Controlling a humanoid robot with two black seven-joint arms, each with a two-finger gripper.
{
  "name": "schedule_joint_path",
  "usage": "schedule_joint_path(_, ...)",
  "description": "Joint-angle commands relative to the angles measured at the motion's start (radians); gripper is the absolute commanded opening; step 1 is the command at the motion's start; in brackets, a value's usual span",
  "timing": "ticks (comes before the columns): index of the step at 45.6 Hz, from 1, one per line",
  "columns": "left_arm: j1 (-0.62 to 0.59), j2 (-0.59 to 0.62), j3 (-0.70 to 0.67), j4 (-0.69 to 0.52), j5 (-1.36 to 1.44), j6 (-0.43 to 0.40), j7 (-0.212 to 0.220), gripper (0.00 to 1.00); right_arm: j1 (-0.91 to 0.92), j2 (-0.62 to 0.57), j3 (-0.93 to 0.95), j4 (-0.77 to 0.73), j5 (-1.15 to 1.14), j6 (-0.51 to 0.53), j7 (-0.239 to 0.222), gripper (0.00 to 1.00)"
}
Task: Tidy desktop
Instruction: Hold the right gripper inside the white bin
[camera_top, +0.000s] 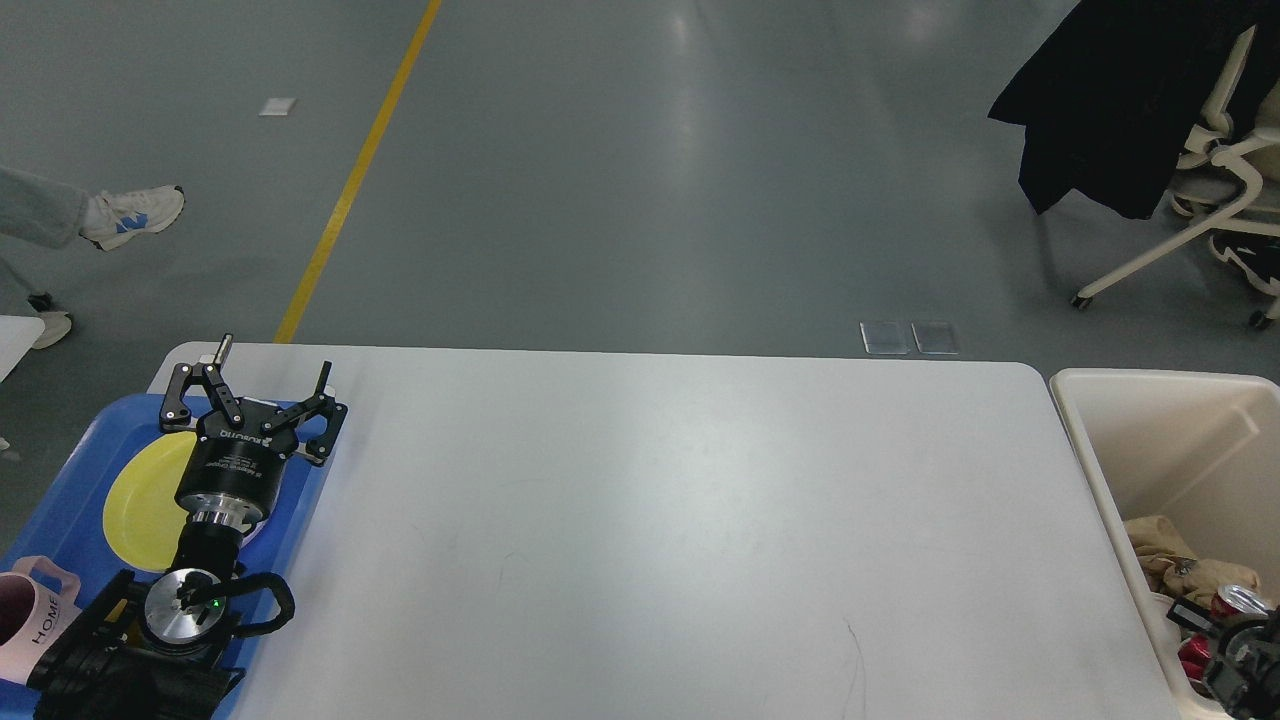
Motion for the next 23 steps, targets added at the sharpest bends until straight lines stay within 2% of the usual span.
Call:
schedule_joint_path(1,0.000,0.000,-0.001,0.000,0.000,0.000,0.000,0.96,-0.002,0.000,0.000,-0.001,0.000,-0.003,0.000,0.00)
schedule_joint_path(8,0.000,0.000,0.001,0.000,0.000,0.000,0.000,0.96,-0.016,0.000,0.003,-0.001,0.000,-0.008,0.000,0.00)
schedule_joint_path(9,0.000,0.000,0.001,0.000,0.000,0.000,0.000,0.96,-0.016,-0.001,0.004,-0.002,0.000,-0.012,0.002,0.12)
schedule_joint_path(12,0.000,0.000,0.001,0.000,0.000,0.000,0.000,0.96,-0.016,-0.006,0.006,-0.002,0.000,-0.057,0.003,0.54)
schedule_joint_path(13,0.000,0.000,0.001,0.000,0.000,0.000,0.000,0.96,-0.018,-0.006,0.006,-0.002,0.000,-0.081,0.005,0.65)
schedule_joint_path(18,0.000,0.000,0.001,0.000,0.000,0.000,0.000,0.96,-0.024,-0.001,0.010,-0.001,0.000,-0.182,0.008,0.99)
schedule_joint_path(23,0.000,0.000,0.001,0.000,0.000,0.000,0.000,0.96,-0.029,-0.003,0.010,0.001,0.000,-0.200,0.008,1.00)
